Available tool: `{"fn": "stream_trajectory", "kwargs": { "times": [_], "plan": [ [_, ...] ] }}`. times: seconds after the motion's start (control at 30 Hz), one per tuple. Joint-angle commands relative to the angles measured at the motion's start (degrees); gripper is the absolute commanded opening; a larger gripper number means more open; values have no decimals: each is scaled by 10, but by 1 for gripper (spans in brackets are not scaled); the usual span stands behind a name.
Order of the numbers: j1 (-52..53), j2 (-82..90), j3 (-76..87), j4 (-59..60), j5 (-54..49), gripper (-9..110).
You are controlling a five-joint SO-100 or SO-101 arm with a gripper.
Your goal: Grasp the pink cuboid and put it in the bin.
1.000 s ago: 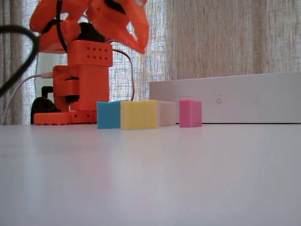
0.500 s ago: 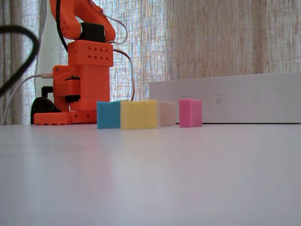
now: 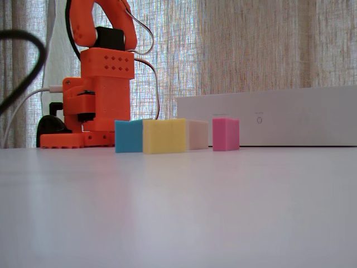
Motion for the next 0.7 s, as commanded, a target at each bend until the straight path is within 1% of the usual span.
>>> {"fn": "stream_trajectory", "kwargs": {
  "times": [0.0, 0.37, 0.67],
  "plan": [
    [4, -7, 23, -3, -6, 20],
    [18, -53, 108, -81, -4, 20],
    [13, -81, 128, -98, -4, 20]
  ]
}}
